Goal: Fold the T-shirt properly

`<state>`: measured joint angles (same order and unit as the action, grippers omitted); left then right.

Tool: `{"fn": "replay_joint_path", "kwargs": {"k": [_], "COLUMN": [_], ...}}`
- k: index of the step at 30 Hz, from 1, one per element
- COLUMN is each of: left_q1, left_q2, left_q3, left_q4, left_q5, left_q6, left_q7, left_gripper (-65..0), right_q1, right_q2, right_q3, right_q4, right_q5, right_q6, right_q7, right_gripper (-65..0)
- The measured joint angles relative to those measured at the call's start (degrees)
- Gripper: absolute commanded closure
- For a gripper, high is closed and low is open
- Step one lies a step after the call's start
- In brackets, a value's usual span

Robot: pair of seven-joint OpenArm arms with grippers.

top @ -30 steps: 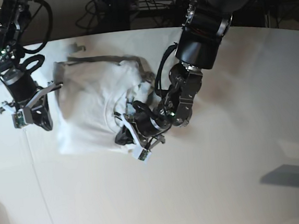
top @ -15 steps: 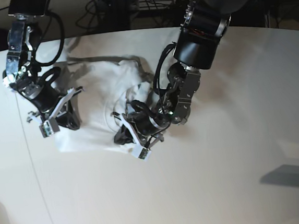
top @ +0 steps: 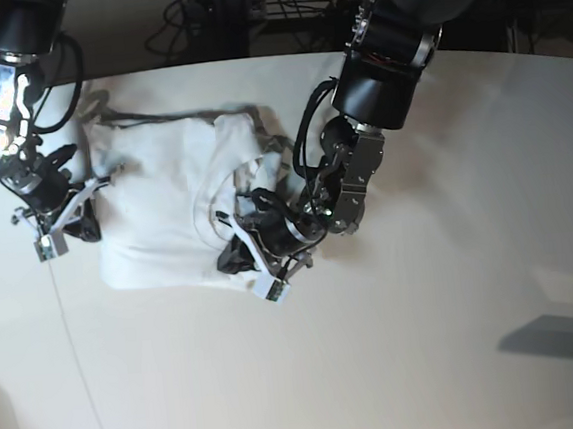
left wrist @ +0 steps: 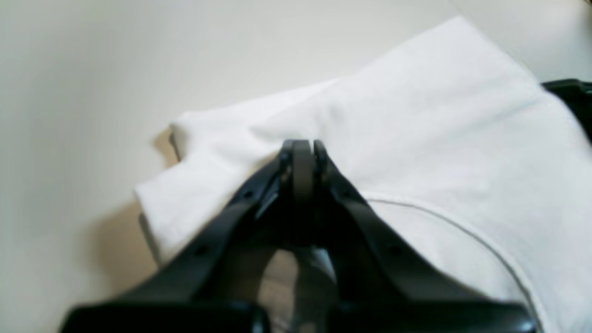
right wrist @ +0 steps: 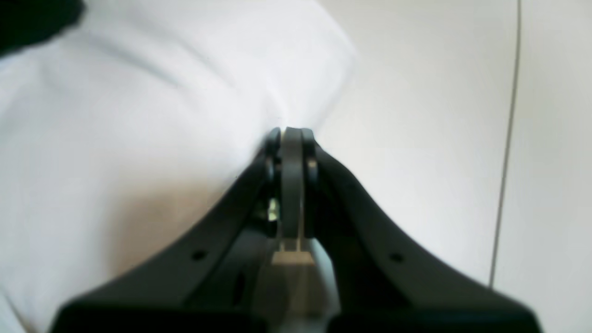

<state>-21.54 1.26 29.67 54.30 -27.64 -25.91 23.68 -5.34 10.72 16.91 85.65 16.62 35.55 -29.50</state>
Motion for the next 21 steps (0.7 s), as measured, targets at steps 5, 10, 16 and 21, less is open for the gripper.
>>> {"fn": "replay_joint_path", "kwargs": {"k": [5,10,16,21], "left_q1": [0.0,-0.02,0.0,-0.04], "left_q2": [0.0,0.0,0.02,0.02], "left_q3": [0.0,0.0,0.0,0.11], "left_q4": [0.02,0.02,0.07,0.07], "left_q5": [0.0,0.0,0.0,0.0], "left_q6": [0.0,0.02,0.0,0.02], "left_q7": [0.04,0.04,0.09,0.2], "left_gripper": [0.0,0.0,0.0,0.0], "right_q1": [-0.31,0.37,5.62,7.17], "right_q2": [-0.28,-1.75,-1.27,-1.92], "right_q3": [-0.35,-0.66,-2.47,-4.2], "right_q4": [10.64,12.33,4.15,-0.26], "right_q5": [1.4,0.72,0.55,0.85], "right_q6": [0.39,0.55,1.14,2.6], "right_q7": [1.27,-3.61,-3.37,-3.61], "right_gripper": [0.0,0.0,0.0,0.0]}}
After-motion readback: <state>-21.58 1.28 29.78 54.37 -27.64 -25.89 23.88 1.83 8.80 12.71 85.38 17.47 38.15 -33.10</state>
